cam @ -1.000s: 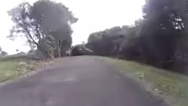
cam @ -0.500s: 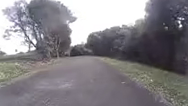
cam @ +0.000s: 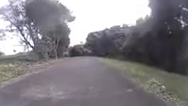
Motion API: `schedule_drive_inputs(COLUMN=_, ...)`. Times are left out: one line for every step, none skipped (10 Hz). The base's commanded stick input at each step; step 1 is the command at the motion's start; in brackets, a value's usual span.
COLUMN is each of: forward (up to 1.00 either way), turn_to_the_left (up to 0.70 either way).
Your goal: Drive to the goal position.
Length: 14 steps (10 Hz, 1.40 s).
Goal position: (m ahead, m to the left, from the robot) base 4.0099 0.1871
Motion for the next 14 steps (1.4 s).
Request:
schedule_drive_inputs(forward=0.7, turn_to_the_left=0.0)
schedule_drive_inputs(forward=0.7, turn_to_the_left=0.0)
schedule_drive_inputs(forward=0.7, turn_to_the_left=0.0)
schedule_drive_inputs(forward=0.7, turn_to_the_left=0.0)
schedule_drive_inputs(forward=0.7, turn_to_the_left=0.0)
schedule_drive_inputs(forward=0.7, turn_to_the_left=0.0)
schedule_drive_inputs(forward=0.7, turn_to_the_left=0.27)
schedule_drive_inputs(forward=0.7, turn_to_the_left=0.27)
schedule_drive_inputs(forward=0.7, turn_to_the_left=0.27)
schedule_drive_inputs(forward=0.7, turn_to_the_left=0.27)
schedule_drive_inputs(forward=0.7, turn_to_the_left=0.27)
schedule_drive_inputs(forward=0.7, turn_to_the_left=0.14)
schedule_drive_inputs(forward=0.7, turn_to_the_left=0.0)
schedule_drive_inputs(forward=0.7, turn_to_the_left=0.0)
